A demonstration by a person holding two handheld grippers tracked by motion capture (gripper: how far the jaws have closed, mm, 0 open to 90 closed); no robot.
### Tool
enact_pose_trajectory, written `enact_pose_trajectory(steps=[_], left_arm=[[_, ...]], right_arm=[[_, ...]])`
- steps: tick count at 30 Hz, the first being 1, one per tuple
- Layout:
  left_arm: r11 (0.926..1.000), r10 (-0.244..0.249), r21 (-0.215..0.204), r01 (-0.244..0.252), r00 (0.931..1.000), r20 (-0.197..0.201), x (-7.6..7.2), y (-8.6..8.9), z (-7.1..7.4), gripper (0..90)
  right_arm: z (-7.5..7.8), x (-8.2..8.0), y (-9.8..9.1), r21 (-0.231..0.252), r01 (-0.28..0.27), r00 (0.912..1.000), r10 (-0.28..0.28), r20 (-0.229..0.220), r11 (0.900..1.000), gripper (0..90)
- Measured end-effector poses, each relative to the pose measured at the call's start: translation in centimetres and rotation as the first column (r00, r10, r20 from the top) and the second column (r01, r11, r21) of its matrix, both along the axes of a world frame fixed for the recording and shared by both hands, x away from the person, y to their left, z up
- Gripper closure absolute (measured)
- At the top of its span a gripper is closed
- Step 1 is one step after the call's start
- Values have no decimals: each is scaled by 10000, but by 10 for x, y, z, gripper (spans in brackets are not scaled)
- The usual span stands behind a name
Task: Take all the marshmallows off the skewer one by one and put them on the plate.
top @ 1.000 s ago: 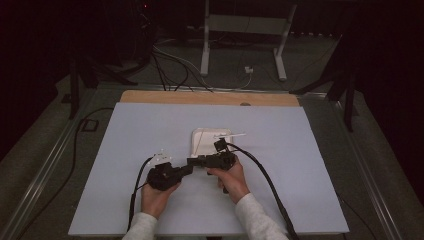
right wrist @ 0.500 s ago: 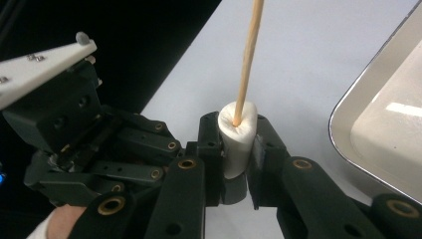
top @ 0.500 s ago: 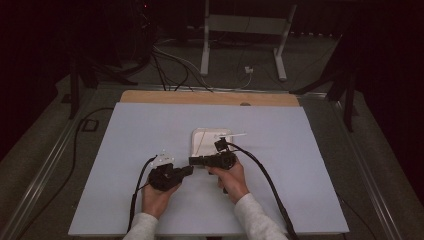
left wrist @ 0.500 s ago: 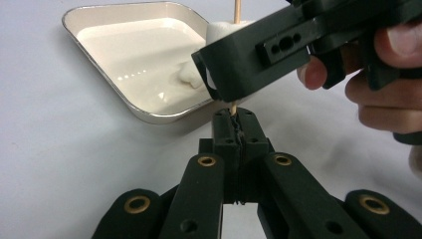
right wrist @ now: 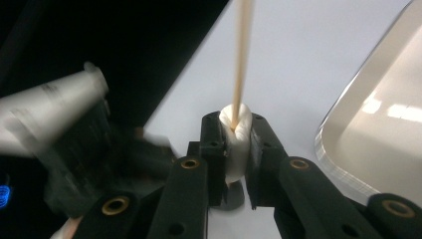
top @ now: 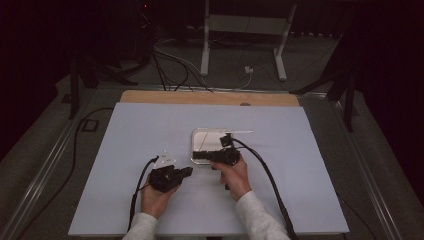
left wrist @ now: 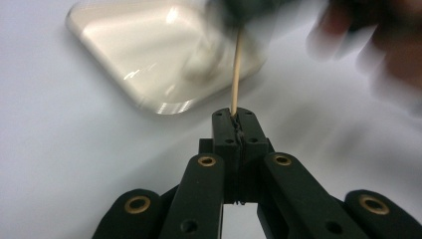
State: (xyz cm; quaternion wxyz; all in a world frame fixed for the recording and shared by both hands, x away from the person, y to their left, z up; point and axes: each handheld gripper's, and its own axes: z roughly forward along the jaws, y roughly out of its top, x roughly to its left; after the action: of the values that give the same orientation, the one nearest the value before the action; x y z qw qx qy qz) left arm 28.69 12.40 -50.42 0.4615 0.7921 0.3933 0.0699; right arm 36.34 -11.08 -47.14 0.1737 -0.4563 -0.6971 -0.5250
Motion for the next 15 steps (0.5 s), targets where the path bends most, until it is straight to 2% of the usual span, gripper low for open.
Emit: enact_pose_trajectory(steps=[1,4,6,8,10,12,15], left_arm=[[9992,-56,-389,54,10000,-48,0,2,0,900],[9990,-337,-275,347,9988,354,-2,-5,7,900],[9986,-398,-330,407,9988,270,-1,-8,5,900],[9993,-372,57,371,9989,268,-2,-9,2,900],[9983,-375,-448,383,9991,186,-2,-4,2,900],[9985,-461,-272,470,9984,338,-2,-6,5,900],[9976,-595,-349,606,9977,330,-2,-8,3,900]], right_arm=[[5,4,-8,296,286,9996,-284,-80,9992,806],[17,9,-23,303,275,9996,-278,94,9992,805],[22,9,-25,92,237,9994,-239,248,9997,805],[22,10,-27,105,368,9989,-371,283,9993,805],[24,15,-35,387,596,9981,-602,129,9975,804],[25,17,-39,351,582,9982,-587,139,9977,805],[27,19,-39,197,524,9984,-528,181,9984,804]])
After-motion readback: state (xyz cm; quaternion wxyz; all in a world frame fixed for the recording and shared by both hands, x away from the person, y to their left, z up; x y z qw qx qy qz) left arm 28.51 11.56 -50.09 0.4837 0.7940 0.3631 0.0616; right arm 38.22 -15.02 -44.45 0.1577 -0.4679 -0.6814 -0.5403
